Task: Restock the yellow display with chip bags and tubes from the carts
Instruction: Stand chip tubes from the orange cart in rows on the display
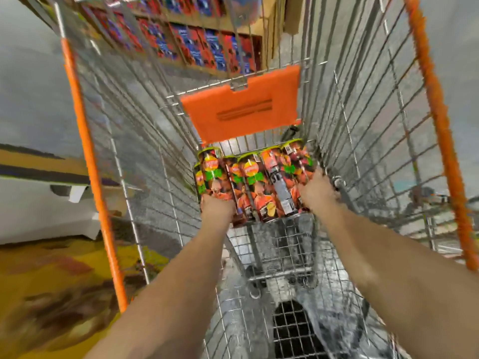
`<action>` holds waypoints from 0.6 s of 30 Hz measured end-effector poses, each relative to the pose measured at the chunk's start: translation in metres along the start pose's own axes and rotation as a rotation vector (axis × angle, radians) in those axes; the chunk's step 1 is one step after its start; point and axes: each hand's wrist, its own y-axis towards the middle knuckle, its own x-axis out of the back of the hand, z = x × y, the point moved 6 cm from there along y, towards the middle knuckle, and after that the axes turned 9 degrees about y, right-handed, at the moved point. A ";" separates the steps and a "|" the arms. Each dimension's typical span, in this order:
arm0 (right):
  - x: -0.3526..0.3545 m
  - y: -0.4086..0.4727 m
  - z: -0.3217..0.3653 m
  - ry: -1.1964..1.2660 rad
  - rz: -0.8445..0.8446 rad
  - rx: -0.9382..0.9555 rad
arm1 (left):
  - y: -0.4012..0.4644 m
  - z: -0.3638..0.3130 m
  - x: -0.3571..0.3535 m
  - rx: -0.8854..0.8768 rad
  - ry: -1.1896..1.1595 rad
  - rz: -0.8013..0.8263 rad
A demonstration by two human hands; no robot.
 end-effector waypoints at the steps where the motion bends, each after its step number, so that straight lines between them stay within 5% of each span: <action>1: -0.003 0.005 -0.003 0.008 -0.018 0.013 | 0.006 0.003 -0.003 0.019 0.012 0.000; 10: 0.003 -0.010 0.001 0.054 -0.135 0.041 | -0.004 0.005 0.002 0.080 -0.059 0.020; 14: 0.025 -0.058 0.017 0.439 -0.120 0.139 | -0.048 -0.010 0.012 -0.021 -0.148 0.123; 18: 0.043 -0.132 0.048 0.907 0.183 0.184 | -0.106 -0.012 0.043 -0.084 -0.408 0.197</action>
